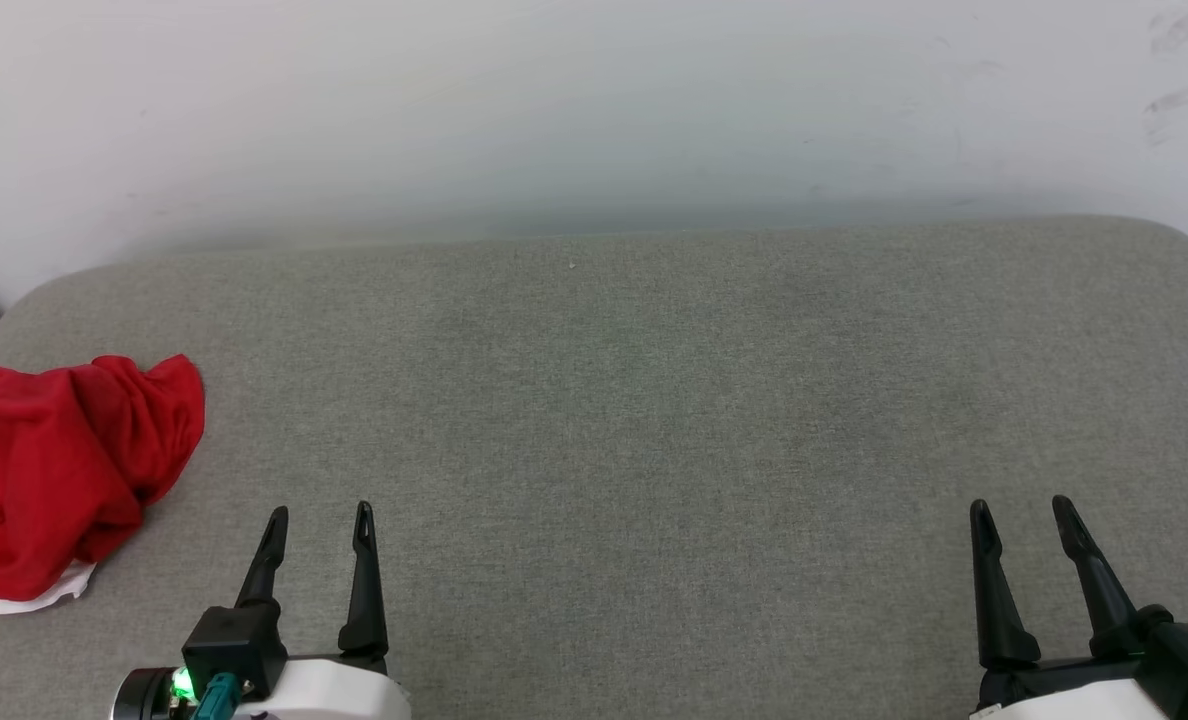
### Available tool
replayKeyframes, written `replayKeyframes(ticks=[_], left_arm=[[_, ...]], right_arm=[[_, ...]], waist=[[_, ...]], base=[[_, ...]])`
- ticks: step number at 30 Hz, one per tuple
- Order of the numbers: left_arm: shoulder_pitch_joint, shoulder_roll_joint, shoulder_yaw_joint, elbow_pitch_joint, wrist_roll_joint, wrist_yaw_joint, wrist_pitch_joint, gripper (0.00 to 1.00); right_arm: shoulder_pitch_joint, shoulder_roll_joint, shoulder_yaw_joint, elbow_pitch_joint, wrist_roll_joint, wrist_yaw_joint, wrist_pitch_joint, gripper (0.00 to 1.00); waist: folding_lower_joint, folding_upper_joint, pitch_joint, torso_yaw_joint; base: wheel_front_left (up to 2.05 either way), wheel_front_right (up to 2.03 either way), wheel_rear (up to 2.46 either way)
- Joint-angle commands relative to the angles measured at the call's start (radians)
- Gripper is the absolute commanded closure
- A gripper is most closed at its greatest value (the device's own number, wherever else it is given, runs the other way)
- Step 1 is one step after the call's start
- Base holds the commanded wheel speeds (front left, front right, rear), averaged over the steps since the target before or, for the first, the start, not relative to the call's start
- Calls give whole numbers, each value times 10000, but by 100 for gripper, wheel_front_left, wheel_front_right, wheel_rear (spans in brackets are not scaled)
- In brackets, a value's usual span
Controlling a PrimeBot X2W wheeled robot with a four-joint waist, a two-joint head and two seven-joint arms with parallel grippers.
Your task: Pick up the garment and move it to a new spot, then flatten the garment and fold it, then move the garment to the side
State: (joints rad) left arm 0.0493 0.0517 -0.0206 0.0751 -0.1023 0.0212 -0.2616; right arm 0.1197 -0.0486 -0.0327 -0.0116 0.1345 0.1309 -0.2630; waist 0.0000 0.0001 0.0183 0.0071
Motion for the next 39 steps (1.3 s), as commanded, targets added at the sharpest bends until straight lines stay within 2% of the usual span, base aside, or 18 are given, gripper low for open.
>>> replayKeyframes(ticks=[1, 15, 21, 28, 39], left_arm=[[70, -13, 28, 34, -119, -33, -52, 0], [69, -16, 20, 164, -337, -35, -43, 0], [-19, -15, 74, 142, -268, 118, -43, 0], [-127, -14, 227, 142, -291, 136, -41, 0], [-79, -13, 469, 185, -360, 228, -41, 0]], right_arm=[[128, -30, 11, 11, 142, -3, -28, 0], [191, -30, 59, 120, 344, -3, -26, 0], [203, -28, 106, 69, -10, -3, -26, 0], [275, -27, 99, 3, -222, -3, -26, 0], [230, -27, 207, -30, -393, -3, -26, 0]], waist=[[0, -1, 0, 1], [0, -1, -42, 67], [0, -1, -16, 287], [0, -1, 83, 976], [0, -1, 114, 2483]], base=[[0, 0, 0], [0, 0, 0], [0, 0, 0], [0, 0, 0], [0, 0, 0]])
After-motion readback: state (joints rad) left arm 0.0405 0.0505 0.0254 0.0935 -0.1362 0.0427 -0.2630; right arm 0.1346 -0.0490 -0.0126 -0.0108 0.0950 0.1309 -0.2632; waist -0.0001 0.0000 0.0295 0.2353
